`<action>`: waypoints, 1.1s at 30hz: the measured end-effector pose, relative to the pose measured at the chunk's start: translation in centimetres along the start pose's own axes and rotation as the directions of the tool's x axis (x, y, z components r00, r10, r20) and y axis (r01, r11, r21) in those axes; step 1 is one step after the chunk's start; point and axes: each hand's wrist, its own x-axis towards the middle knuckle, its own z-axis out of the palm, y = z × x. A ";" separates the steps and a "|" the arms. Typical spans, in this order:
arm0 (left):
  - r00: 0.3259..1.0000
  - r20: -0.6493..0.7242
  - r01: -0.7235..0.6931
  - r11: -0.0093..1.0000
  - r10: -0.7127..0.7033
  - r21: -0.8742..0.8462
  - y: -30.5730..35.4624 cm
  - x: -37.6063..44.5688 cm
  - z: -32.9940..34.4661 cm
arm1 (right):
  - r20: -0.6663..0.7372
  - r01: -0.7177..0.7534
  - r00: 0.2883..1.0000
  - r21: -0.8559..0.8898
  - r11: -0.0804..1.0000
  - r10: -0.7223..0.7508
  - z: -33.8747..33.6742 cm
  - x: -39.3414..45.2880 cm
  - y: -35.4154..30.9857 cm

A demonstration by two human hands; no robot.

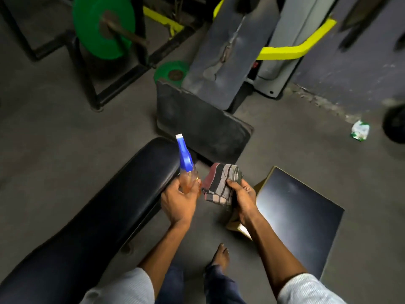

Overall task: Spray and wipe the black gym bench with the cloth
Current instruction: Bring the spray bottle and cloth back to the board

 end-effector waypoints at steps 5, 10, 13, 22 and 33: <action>0.986 0.146 -0.085 0.996 0.081 0.018 3.5 -4.5 6.3 | -0.146 0.033 0.989 0.076 0.997 -0.021 -8.4 0.5 -1.2; 0.937 0.315 -0.160 0.987 0.151 0.001 4.8 -8.6 12.2 | -0.286 0.053 0.958 0.105 0.993 -0.021 -15.7 0.7 -1.1; 0.899 0.403 -0.193 0.981 0.174 0.006 4.7 -10.6 15.3 | -0.352 0.041 0.936 0.067 0.997 -0.014 -19.4 1.0 -0.4; 0.830 0.532 -0.221 0.975 0.169 0.035 3.1 -14.4 21.5 | -0.514 0.009 0.857 0.081 0.997 0.033 -25.6 3.3 3.0; 0.841 0.495 -0.294 0.953 0.219 0.079 1.3 -16.2 24.0 | -0.596 -0.169 0.761 -0.565 0.808 -0.257 -28.8 2.9 6.0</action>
